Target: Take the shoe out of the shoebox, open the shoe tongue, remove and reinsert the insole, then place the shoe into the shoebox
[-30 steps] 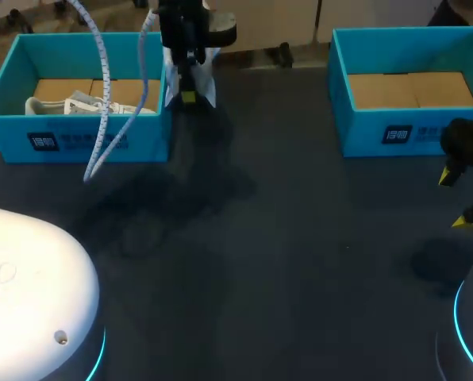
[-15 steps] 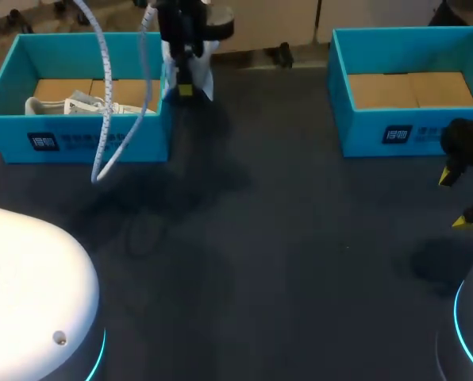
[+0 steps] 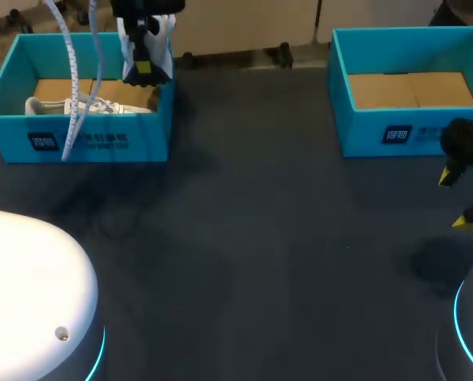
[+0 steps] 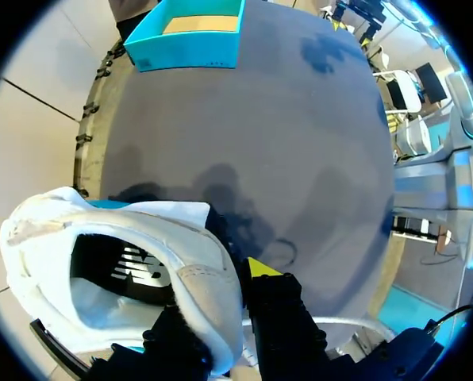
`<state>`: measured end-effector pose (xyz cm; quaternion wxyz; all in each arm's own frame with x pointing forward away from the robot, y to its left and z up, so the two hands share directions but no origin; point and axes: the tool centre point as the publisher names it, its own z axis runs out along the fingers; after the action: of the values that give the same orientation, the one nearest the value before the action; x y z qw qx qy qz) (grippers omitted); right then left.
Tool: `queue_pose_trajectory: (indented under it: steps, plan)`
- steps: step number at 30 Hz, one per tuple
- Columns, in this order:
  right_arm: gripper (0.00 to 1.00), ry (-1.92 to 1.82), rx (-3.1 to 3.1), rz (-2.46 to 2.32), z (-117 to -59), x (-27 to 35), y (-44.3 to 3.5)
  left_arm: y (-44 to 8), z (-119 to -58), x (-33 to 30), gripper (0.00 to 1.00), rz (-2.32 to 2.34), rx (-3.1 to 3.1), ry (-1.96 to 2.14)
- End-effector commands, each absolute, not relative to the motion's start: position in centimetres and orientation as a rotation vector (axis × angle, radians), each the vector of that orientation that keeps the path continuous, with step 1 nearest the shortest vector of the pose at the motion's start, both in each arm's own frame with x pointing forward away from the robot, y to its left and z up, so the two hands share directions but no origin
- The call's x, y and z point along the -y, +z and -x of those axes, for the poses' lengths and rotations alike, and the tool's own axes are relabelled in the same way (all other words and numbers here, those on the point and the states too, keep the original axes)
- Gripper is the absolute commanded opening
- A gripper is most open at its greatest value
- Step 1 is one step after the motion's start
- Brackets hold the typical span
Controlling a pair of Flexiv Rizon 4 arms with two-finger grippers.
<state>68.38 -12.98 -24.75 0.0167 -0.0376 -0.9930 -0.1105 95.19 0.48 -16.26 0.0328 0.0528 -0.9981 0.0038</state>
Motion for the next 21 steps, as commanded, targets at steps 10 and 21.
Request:
queue_pose_trajectory:
  steps: [10, 21]
  plan:
    - [1.00, -0.339, 3.088, 0.117, -68.4, 12.9, -24.9, -15.3, -97.9, -4.2, 0.00, -0.057, 3.072, 0.016]
    - [1.00, -0.339, 3.088, 0.117, -68.4, 12.9, -24.9, -16.2, -100.4, -6.9, 0.00, 0.088, 3.041, -0.016]
